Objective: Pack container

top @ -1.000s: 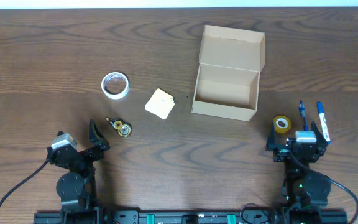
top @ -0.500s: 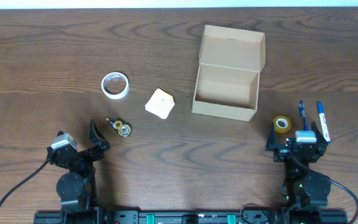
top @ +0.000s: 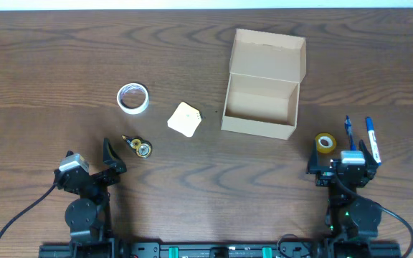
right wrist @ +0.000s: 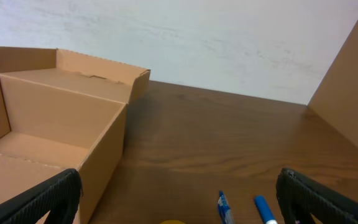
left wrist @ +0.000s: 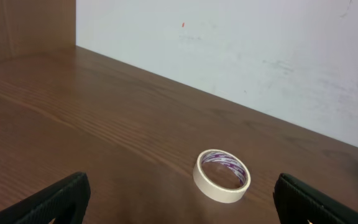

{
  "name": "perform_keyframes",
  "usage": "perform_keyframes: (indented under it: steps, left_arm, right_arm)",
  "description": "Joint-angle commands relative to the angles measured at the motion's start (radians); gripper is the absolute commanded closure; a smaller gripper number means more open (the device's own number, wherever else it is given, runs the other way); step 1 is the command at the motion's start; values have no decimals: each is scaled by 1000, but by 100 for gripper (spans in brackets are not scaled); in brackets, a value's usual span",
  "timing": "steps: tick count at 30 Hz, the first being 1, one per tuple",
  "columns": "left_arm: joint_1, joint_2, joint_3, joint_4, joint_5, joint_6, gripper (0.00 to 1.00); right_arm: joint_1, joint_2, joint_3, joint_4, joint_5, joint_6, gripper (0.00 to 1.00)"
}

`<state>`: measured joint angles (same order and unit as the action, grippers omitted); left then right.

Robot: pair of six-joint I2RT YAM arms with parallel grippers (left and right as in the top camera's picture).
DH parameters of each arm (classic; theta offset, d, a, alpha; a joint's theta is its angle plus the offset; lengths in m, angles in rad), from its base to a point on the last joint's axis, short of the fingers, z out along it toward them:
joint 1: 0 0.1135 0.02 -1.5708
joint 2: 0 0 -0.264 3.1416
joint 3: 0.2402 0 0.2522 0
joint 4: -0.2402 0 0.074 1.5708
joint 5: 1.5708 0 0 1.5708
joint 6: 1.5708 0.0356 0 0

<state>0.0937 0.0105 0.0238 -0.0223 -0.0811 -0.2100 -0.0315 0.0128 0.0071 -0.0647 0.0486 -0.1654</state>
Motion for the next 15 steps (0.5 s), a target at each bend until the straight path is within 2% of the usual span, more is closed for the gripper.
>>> perform_keyframes:
  steps: [1,13,15]
  left_arm:
    - [-4,-5,-19,-45,0,0,5]
    - [-4,-5,-19,-45,0,0,5]
    - [-3,-5,-19,-23,-47,12,5]
  right_arm:
    - [-5,0,-2,-5,3,-7,1]
    - [-5,0,-2,-5,3,-7,1]
    - [-5,0,-2,-5,3,-7,1]
